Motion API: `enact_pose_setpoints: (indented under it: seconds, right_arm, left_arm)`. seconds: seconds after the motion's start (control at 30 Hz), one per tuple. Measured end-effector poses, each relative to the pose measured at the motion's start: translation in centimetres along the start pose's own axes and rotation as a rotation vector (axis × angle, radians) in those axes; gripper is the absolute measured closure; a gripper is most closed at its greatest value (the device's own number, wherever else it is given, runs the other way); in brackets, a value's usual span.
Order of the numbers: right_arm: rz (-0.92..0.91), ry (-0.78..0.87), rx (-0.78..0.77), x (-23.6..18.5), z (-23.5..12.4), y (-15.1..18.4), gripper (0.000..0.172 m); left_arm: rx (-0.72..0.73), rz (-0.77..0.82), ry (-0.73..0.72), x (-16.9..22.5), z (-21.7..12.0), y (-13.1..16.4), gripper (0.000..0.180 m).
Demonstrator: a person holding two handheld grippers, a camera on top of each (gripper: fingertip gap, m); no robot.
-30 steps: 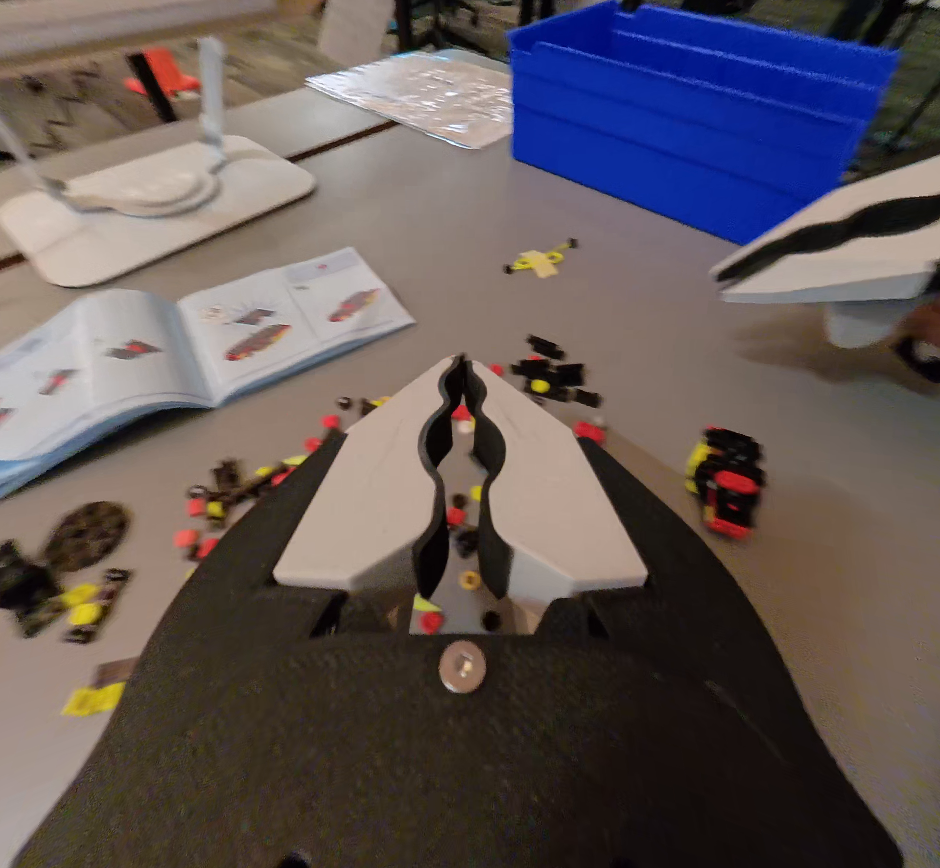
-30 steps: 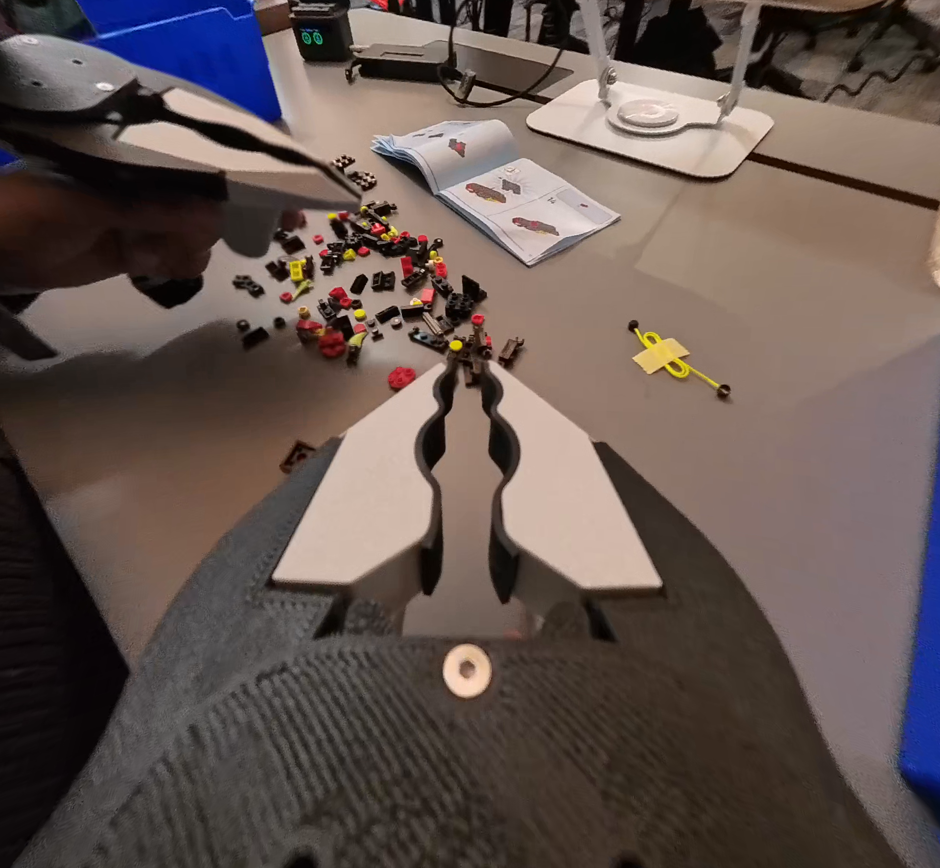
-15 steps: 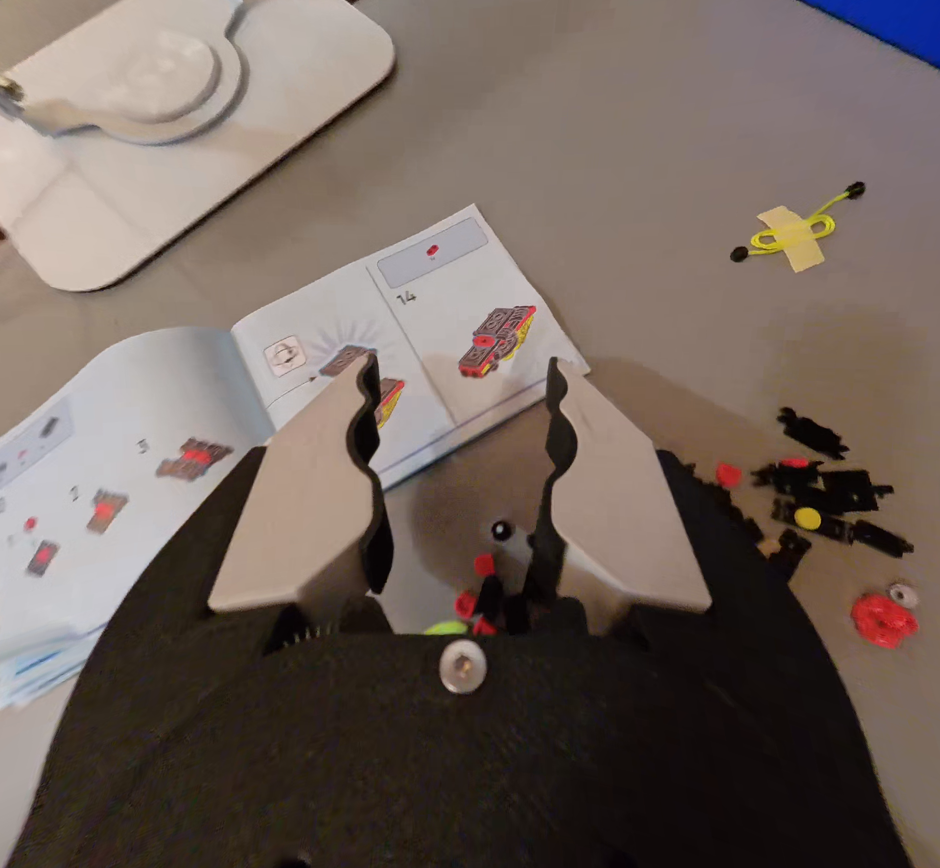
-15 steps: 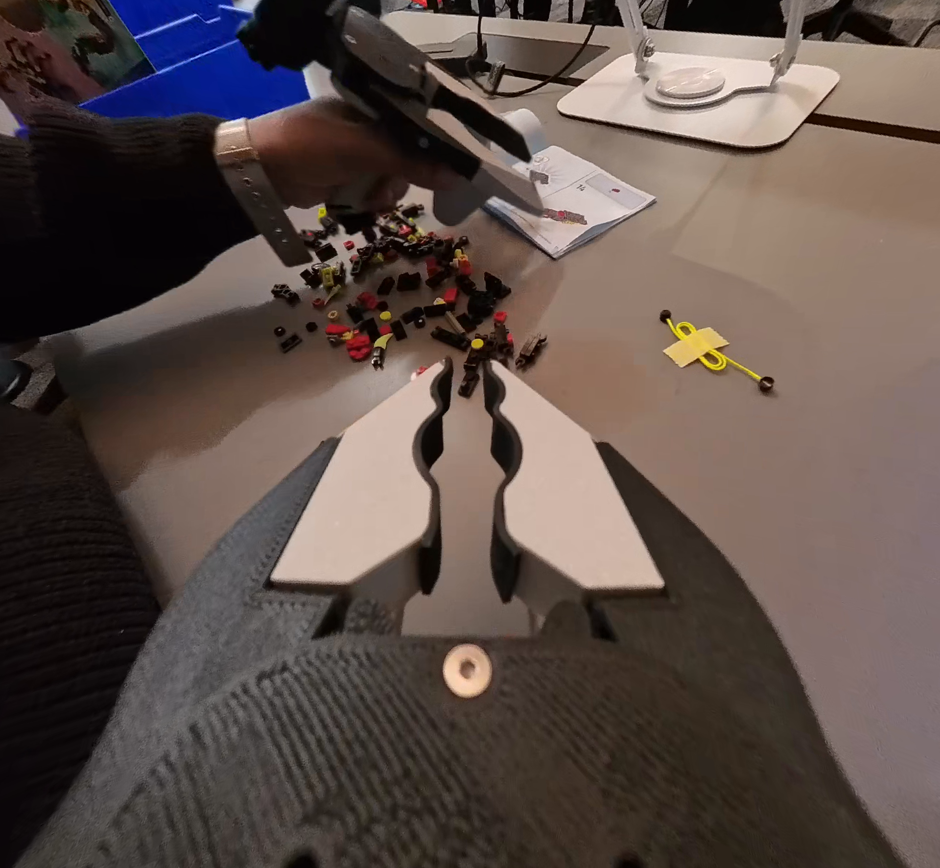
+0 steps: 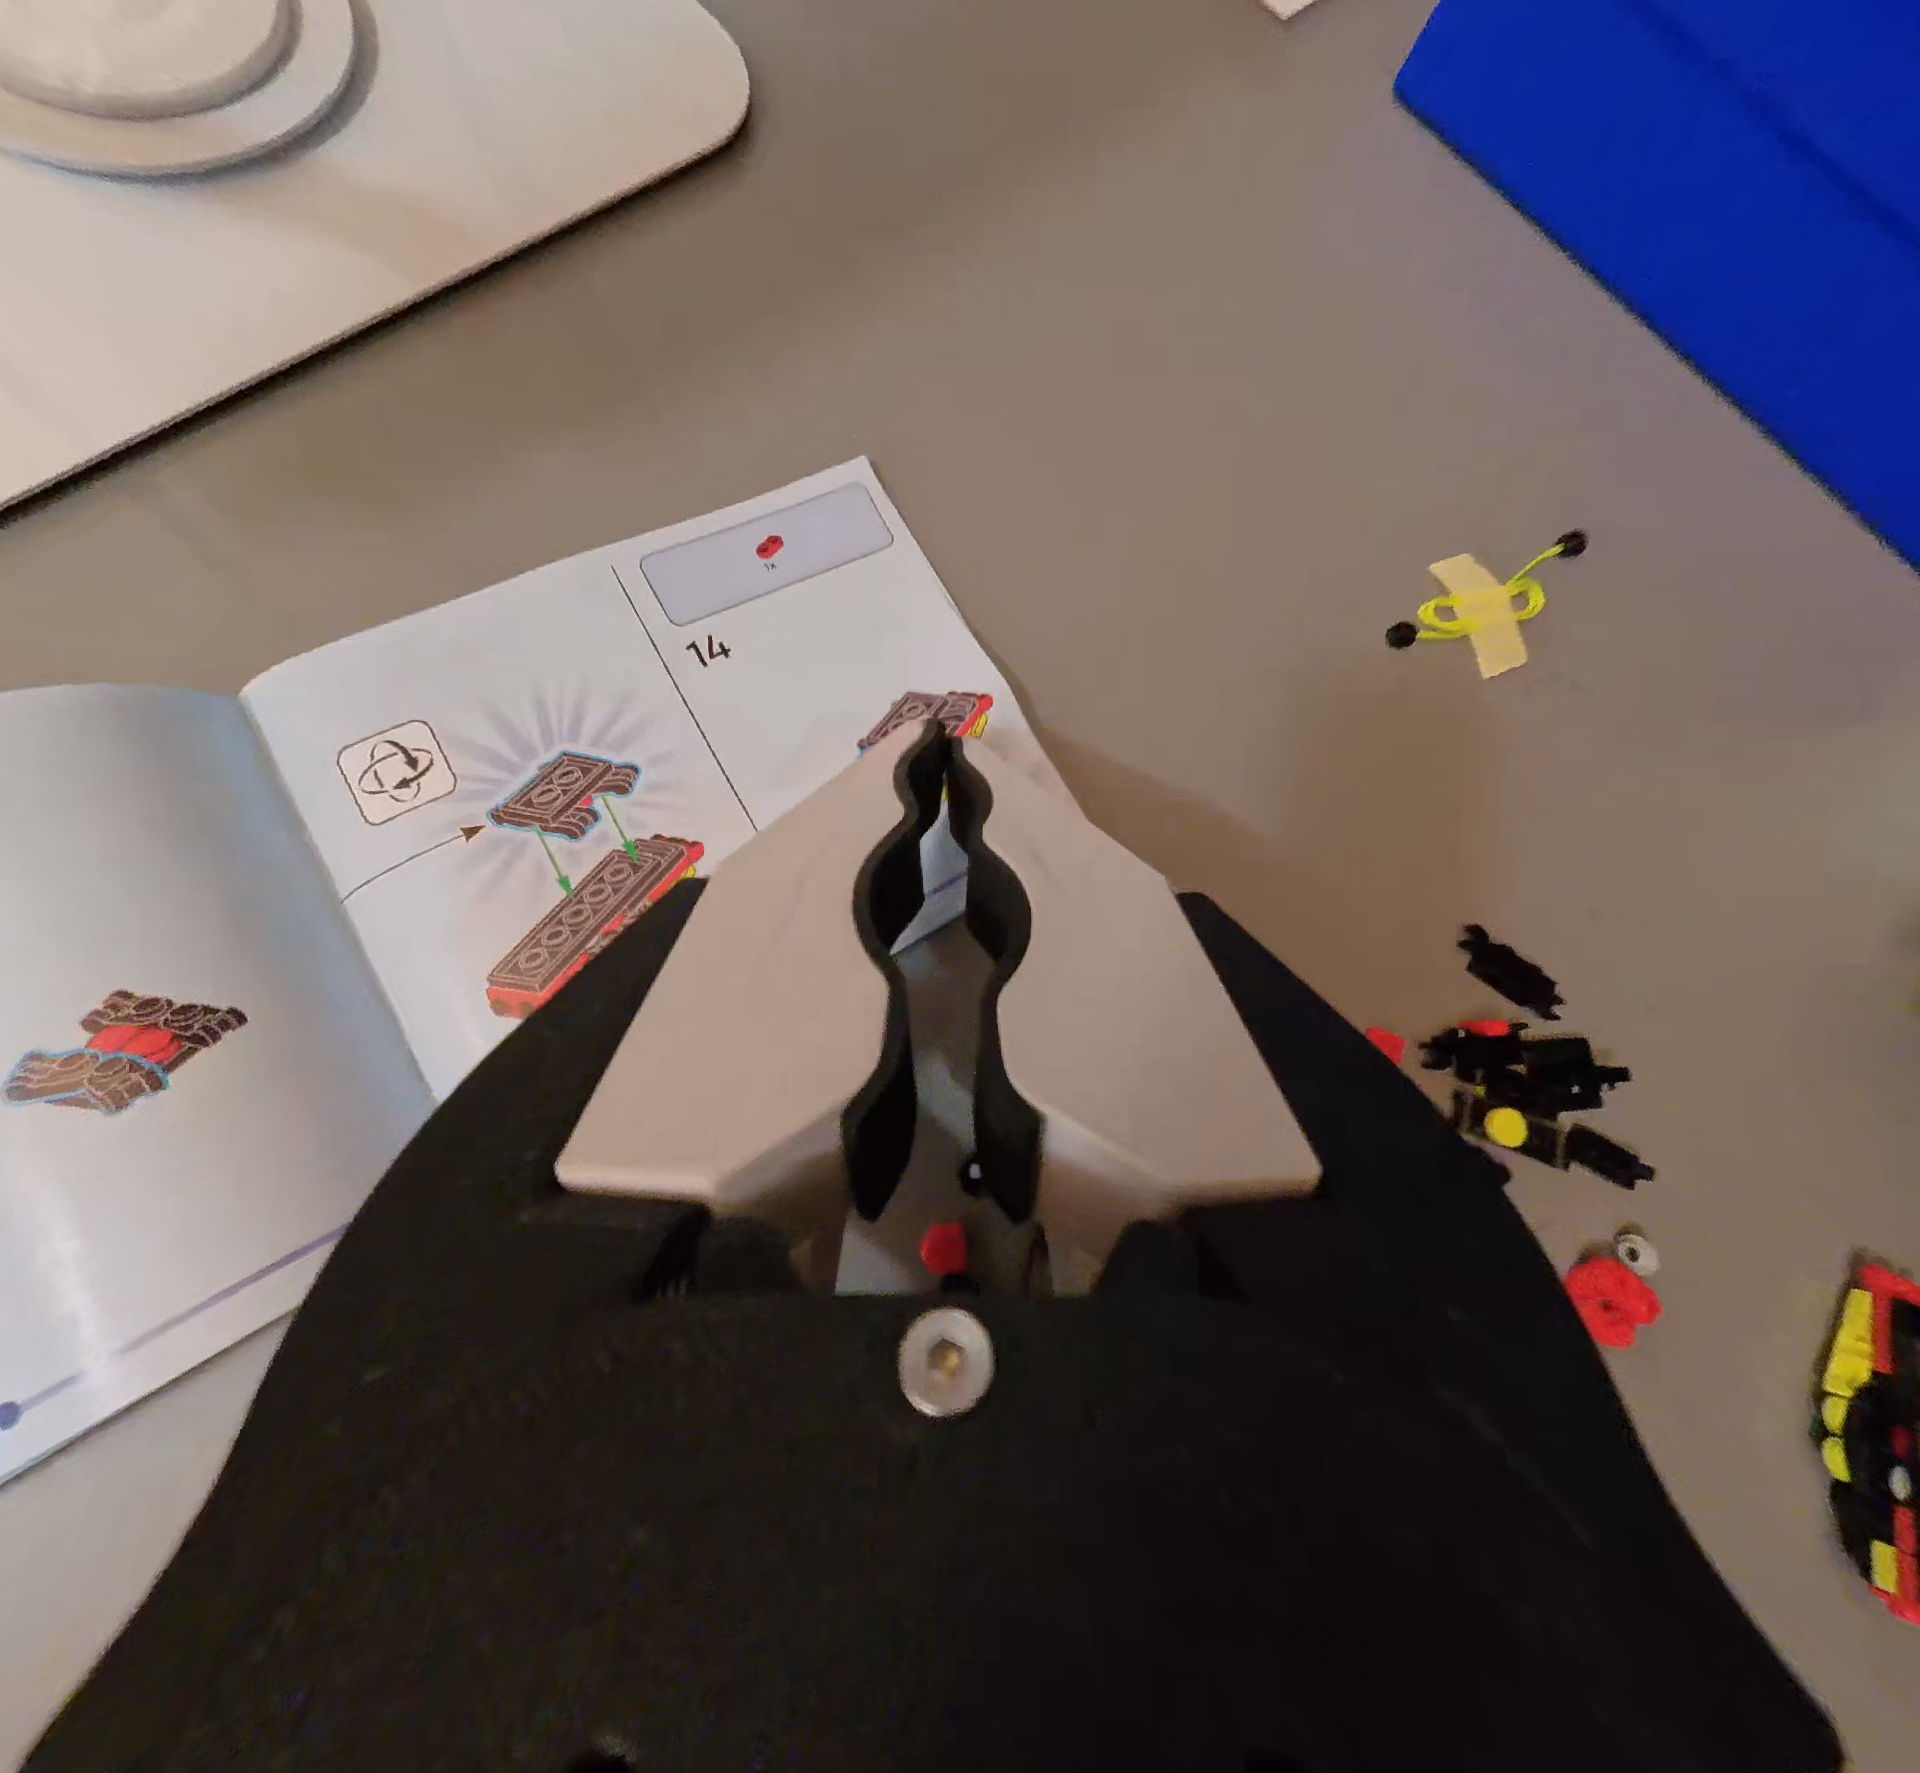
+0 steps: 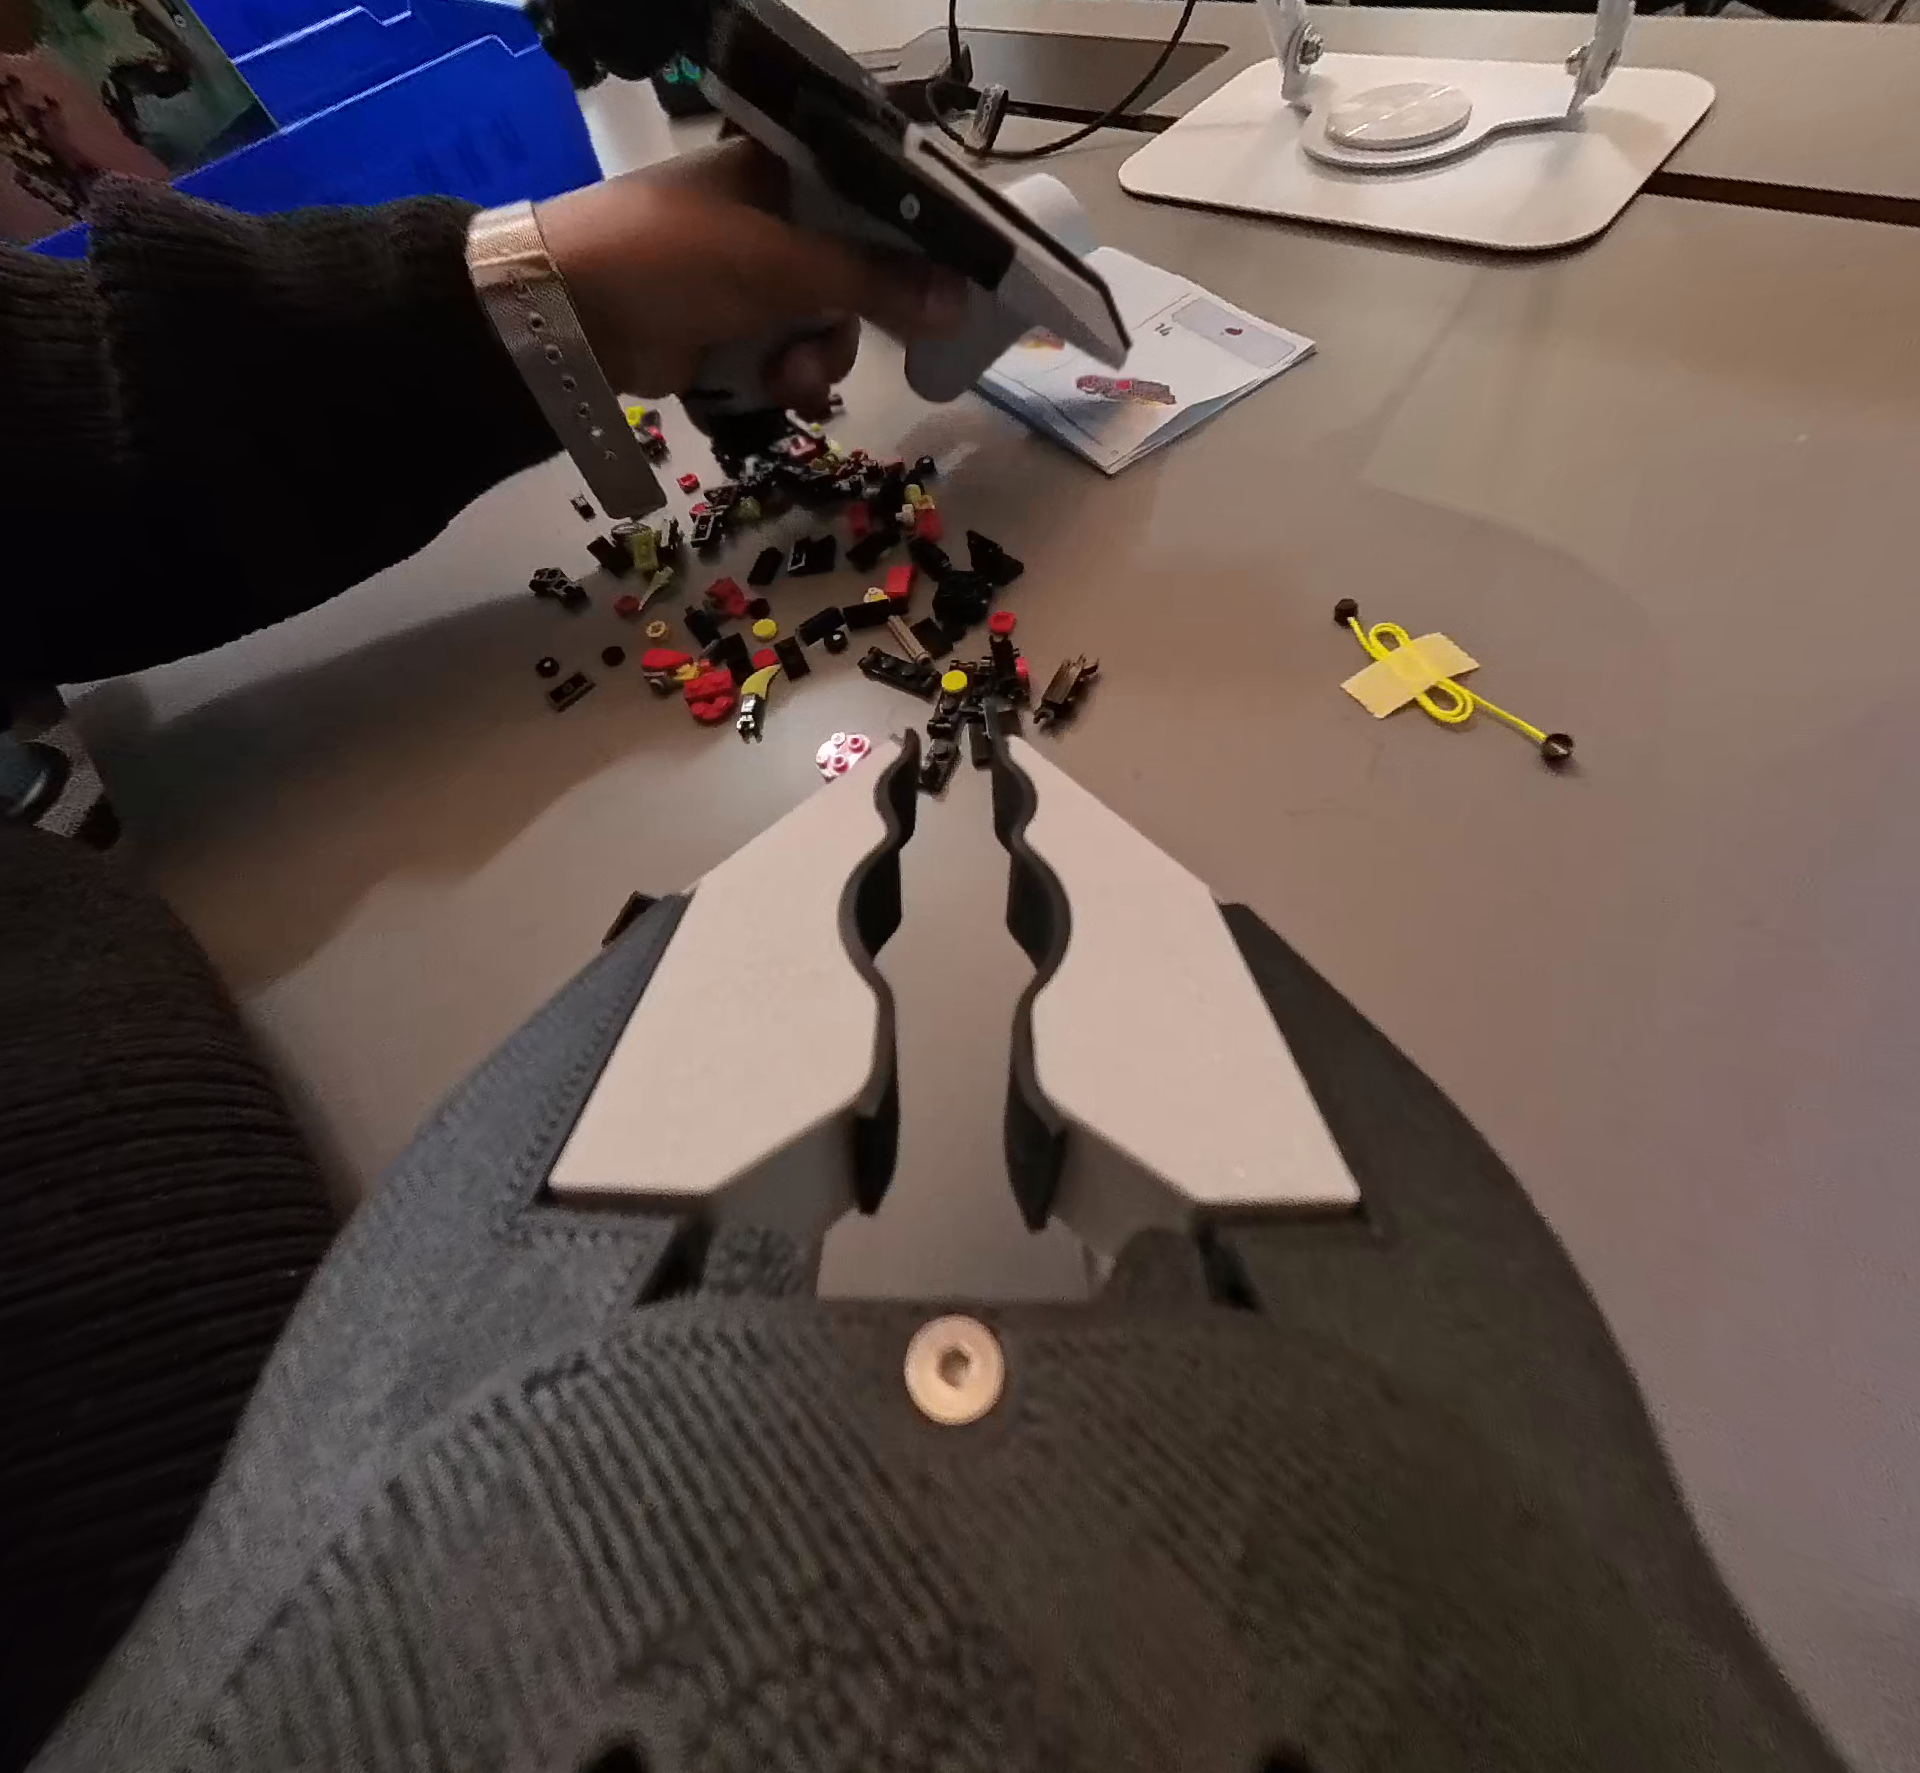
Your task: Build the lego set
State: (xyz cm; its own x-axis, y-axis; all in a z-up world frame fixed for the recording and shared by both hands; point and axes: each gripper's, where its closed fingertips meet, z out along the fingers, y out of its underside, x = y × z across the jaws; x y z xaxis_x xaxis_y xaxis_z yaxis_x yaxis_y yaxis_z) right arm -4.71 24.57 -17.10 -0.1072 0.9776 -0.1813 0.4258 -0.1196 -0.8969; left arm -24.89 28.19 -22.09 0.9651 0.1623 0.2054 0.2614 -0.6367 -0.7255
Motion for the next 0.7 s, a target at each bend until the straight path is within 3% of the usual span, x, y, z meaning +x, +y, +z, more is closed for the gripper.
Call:
enact_pose_setpoints:
  seconds: [0.07,0.13,0.2,0.3,0.37,0.43,0.57,0.7]
  right_arm:
    - [0.006,0.002,-0.004,0.1,0.2,0.1,0.16]
    - [0.013,0.002,-0.01,0.2,0.3,0.1,0.16]
    - [0.016,0.001,-0.016,0.3,0.5,0.2,0.159]
    - [0.01,0.007,-0.021,0.4,0.5,0.3,0.159]
    - [0.005,0.014,-0.024,0.5,0.6,0.4,0.159]
    - [0.002,0.019,-0.027,0.6,0.6,0.4,0.159]
    - [0.004,0.02,-0.028,0.7,0.7,0.4,0.159]
    - [-0.048,0.044,-0.017,1.3,1.6,-0.4,0.161]
  left_arm:
    - [0.016,-0.013,0.018,0.2,-0.2,-0.5,0.18]
    - [-0.05,0.005,0.04,0.6,0.2,0.3,0.135]
    - [-0.123,0.039,0.021,0.6,0.9,1.4,0.115]
    - [-0.133,0.135,-0.076,-0.4,1.4,1.7,0.137]
    - [-0.12,0.131,-0.081,-0.3,1.4,1.4,0.165]
    - [-0.109,0.123,-0.061,-0.1,1.5,1.2,0.18]
    - [-0.027,0.051,0.005,0.6,0.8,-0.3,0.18]
    - [0.167,-0.2,0.154,1.3,-1.1,-4.0,0.18]
